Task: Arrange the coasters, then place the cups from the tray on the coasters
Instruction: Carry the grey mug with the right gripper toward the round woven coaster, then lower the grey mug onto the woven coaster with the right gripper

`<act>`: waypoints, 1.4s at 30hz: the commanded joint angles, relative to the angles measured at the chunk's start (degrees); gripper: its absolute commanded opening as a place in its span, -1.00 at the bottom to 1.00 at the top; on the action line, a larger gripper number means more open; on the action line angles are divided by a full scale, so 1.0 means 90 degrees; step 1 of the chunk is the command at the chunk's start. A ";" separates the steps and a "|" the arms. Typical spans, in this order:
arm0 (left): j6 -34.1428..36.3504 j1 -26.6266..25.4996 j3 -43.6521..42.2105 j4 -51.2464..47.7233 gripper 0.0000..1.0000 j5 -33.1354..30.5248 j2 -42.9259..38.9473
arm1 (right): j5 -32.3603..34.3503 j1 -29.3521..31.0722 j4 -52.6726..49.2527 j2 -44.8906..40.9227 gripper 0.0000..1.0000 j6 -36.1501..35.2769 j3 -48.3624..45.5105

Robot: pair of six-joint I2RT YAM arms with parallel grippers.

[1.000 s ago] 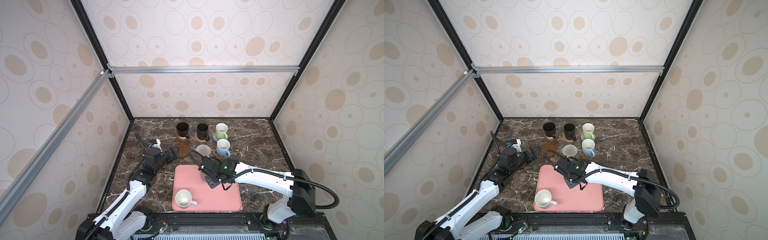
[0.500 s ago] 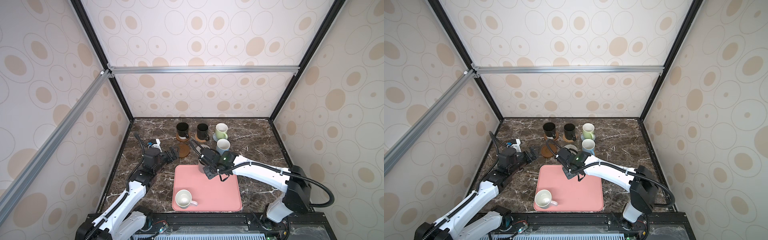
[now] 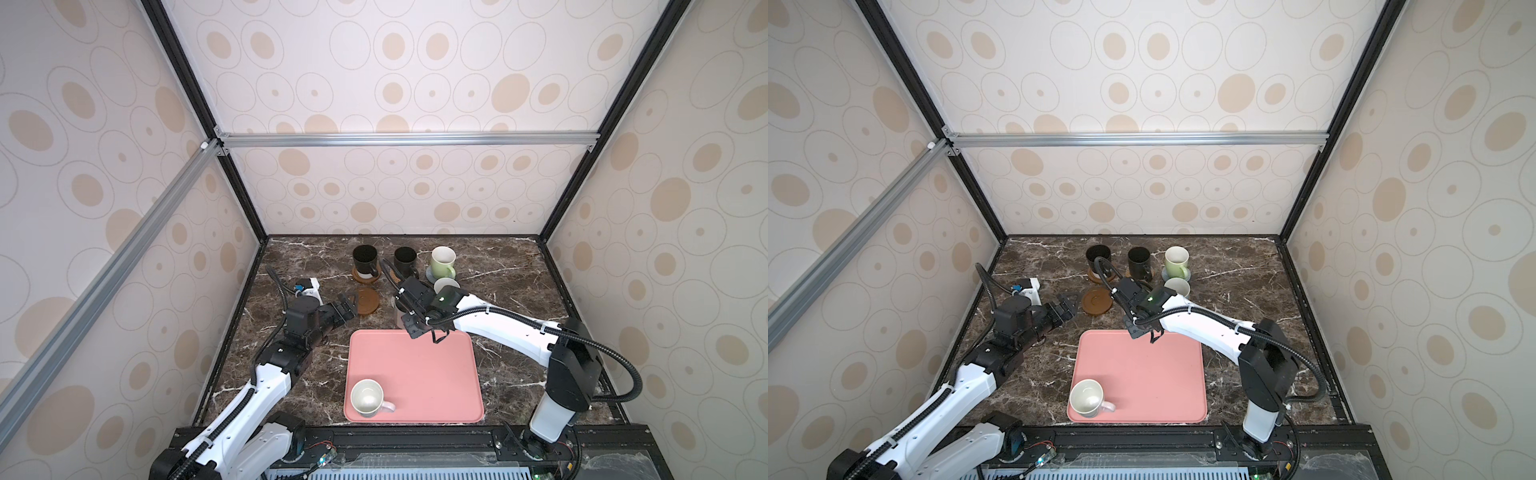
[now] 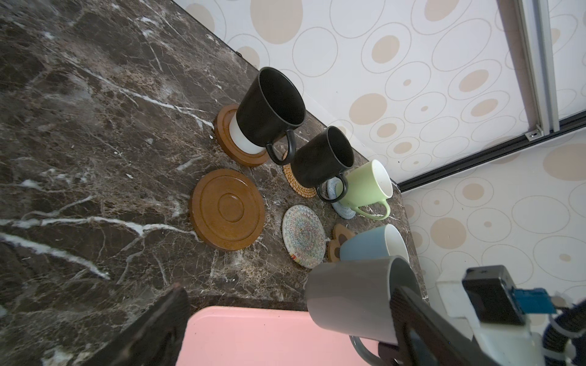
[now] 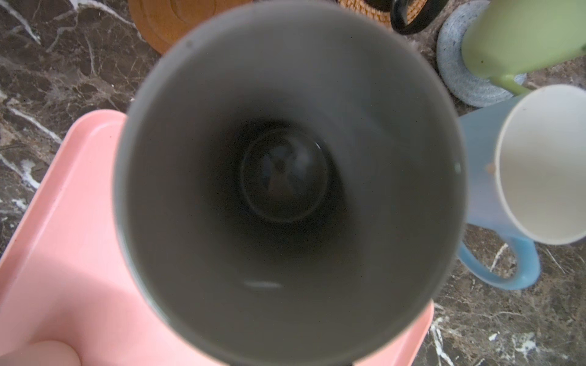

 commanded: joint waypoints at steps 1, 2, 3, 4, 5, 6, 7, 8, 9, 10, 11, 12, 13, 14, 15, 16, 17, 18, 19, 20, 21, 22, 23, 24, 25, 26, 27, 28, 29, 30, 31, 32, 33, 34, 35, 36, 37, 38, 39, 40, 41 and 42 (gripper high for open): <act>-0.0065 0.0052 -0.0019 -0.0042 1.00 -0.0107 -0.0121 | 0.0113 -0.0121 0.0374 0.0087 -0.75 -0.0229 0.0417; -0.0075 0.0051 -0.0019 -0.0042 1.00 -0.0107 -0.0124 | 0.0103 -0.0149 0.0400 0.0146 -0.75 -0.0260 0.0475; -0.0077 0.0051 -0.0020 -0.0058 1.00 -0.0108 -0.0133 | 0.0101 -0.0183 0.0417 0.0187 -0.75 -0.0289 0.0514; -0.0074 0.0052 -0.0033 -0.0052 1.00 -0.0112 -0.0134 | 0.0094 -0.0215 0.0439 0.0244 -0.75 -0.0311 0.0565; -0.0079 0.0051 -0.0030 -0.0049 1.00 -0.0122 -0.0153 | 0.0081 -0.0255 0.0466 0.0290 -0.75 -0.0332 0.0609; -0.0079 0.0051 -0.0033 -0.0062 1.00 -0.0127 -0.0153 | 0.0071 -0.0283 0.0484 0.0332 -0.75 -0.0354 0.0643; -0.0077 0.0051 -0.0038 -0.0061 1.00 -0.0139 -0.0161 | 0.0062 -0.0324 0.0505 0.0382 -0.75 -0.0367 0.0686; -0.0076 0.0051 -0.0038 -0.0061 1.00 -0.0137 -0.0156 | 0.0055 -0.0364 0.0519 0.0422 -0.75 -0.0381 0.0718; -0.0077 0.0051 -0.0038 -0.0071 1.00 -0.0146 -0.0162 | 0.0045 -0.0392 0.0535 0.0458 -0.75 -0.0395 0.0755; -0.0064 0.0056 -0.0044 -0.0070 1.00 -0.0155 -0.0171 | 0.0043 -0.0431 0.0558 0.0503 -0.75 -0.0407 0.0781; -0.0068 0.0052 -0.0038 -0.0071 1.00 -0.0159 -0.0166 | 0.0044 -0.0472 0.0584 0.0540 -0.75 -0.0425 0.0815; -0.0072 0.0056 -0.0038 -0.0071 1.00 -0.0165 -0.0164 | 0.0027 -0.0506 0.0602 0.0573 -0.75 -0.0435 0.0832; -0.0073 0.0052 -0.0038 -0.0063 1.00 -0.0166 -0.0168 | 0.0023 -0.0538 0.0628 0.0613 -0.75 -0.0458 0.0864; -0.0078 0.0054 -0.0039 -0.0056 1.00 -0.0166 -0.0164 | 0.0023 -0.0576 0.0647 0.0659 -0.75 -0.0483 0.0900; -0.0075 0.0052 -0.0038 -0.0061 1.00 -0.0166 -0.0171 | 0.0024 -0.0608 0.0640 0.0701 -0.75 -0.0505 0.0939; -0.0078 0.0051 -0.0039 -0.0060 1.00 -0.0178 -0.0166 | 0.0014 -0.0632 0.0650 0.0747 -0.75 -0.0516 0.0976; -0.0073 0.0054 -0.0039 -0.0061 1.00 -0.0184 -0.0166 | 0.0013 -0.0672 0.0660 0.0789 -0.75 -0.0547 0.1013; -0.0075 0.0052 -0.0038 -0.0058 1.00 -0.0185 -0.0171 | 0.0010 -0.0685 0.0674 0.0824 -0.75 -0.0571 0.1054; -0.0081 0.0051 -0.0030 -0.0053 1.00 -0.0200 -0.0174 | 0.0005 -0.0712 0.0691 0.0860 -0.75 -0.0586 0.1084; -0.0079 0.0051 -0.0029 -0.0052 1.00 -0.0204 -0.0179 | -0.0005 -0.0739 0.0705 0.0902 -0.75 -0.0610 0.1126; -0.0080 0.0051 -0.0029 -0.0053 1.00 -0.0205 -0.0175 | 0.0004 -0.0761 0.0715 0.0946 -0.75 -0.0628 0.1140; -0.0076 0.0051 -0.0022 -0.0052 1.00 -0.0213 -0.0192 | 0.0005 -0.0786 0.0725 0.0983 -0.75 -0.0648 0.1178; -0.0081 0.0051 -0.0019 -0.0059 1.00 -0.0214 -0.0190 | 0.0012 -0.0803 0.0727 0.1021 -0.75 -0.0653 0.1213; -0.0079 0.0051 -0.0019 -0.0061 1.00 -0.0217 -0.0192 | 0.0006 -0.0830 0.0741 0.1048 -0.75 -0.0655 0.1226; -0.0081 0.0051 -0.0019 -0.0061 1.00 -0.0215 -0.0202 | -0.0009 -0.0854 0.0765 0.1077 -0.75 -0.0664 0.1240; -0.0076 0.0051 -0.0024 -0.0069 1.00 -0.0215 -0.0202 | -0.0019 -0.0882 0.0788 0.1100 -0.75 -0.0669 0.1248; -0.0072 0.0051 -0.0019 -0.0070 1.00 -0.0214 -0.0206 | -0.0031 -0.0906 0.0802 0.1117 -0.75 -0.0681 0.1257; -0.0077 0.0051 -0.0019 -0.0077 1.00 -0.0217 -0.0219 | -0.0050 -0.0931 0.0821 0.1139 -0.76 -0.0674 0.1269; -0.0072 0.0051 -0.0022 -0.0088 1.00 -0.0224 -0.0224 | -0.0064 -0.0940 0.0833 0.1164 -0.75 -0.0674 0.1277; -0.0073 0.0051 -0.0019 -0.0091 1.00 -0.0224 -0.0233 | -0.0082 -0.0955 0.0842 0.1178 -0.75 -0.0684 0.1281; -0.0084 0.0052 -0.0019 -0.0092 1.00 -0.0234 -0.0238 | -0.0085 -0.0971 0.0860 0.1204 -0.75 -0.0693 0.1292; -0.0082 0.0051 -0.0020 -0.0092 1.00 -0.0245 -0.0243 | -0.0090 -0.0988 0.0866 0.1216 -0.75 -0.0703 0.1287; -0.0087 0.0051 -0.0020 -0.0100 1.00 -0.0243 -0.0249 | -0.0087 -0.0992 0.0872 0.1238 -0.75 -0.0715 0.1287; -0.0086 0.0051 -0.0014 -0.0100 1.00 -0.0244 -0.0243 | -0.0092 -0.1007 0.0883 0.1256 -0.75 -0.0713 0.1287; -0.0083 0.0051 -0.0009 -0.0100 1.00 -0.0250 -0.0250 | -0.0093 -0.1024 0.0895 0.1270 -0.75 -0.0713 0.1287; -0.0089 0.0051 -0.0010 -0.0109 1.00 -0.0246 -0.0256 | -0.0109 -0.1038 0.0893 0.1278 -0.75 -0.0703 0.1287; -0.0087 0.0051 0.0000 -0.0110 1.00 -0.0244 -0.0260 | -0.0123 -0.1053 0.0914 0.1288 -0.75 -0.0694 0.1278; -0.0101 0.0051 0.0001 -0.0120 1.00 -0.0244 -0.0256 | -0.0143 -0.1067 0.0930 0.1295 -0.75 -0.0690 0.1259; -0.0101 0.0051 0.0000 -0.0125 1.00 -0.0244 -0.0254 | -0.0158 -0.1077 0.0948 0.1297 -0.75 -0.0683 0.1242; -0.0095 0.0051 0.0001 -0.0129 1.00 -0.0245 -0.0257 | -0.0186 -0.1086 0.0967 0.1308 -0.75 -0.0668 0.1220; -0.0093 0.0051 0.0001 -0.0137 1.00 -0.0244 -0.0265 | -0.0200 -0.1089 0.0987 0.1308 -0.75 -0.0661 0.1205; -0.0096 0.0051 0.0001 -0.0139 1.00 -0.0244 -0.0275 | -0.0215 -0.1099 0.0999 0.1317 -0.75 -0.0647 0.1189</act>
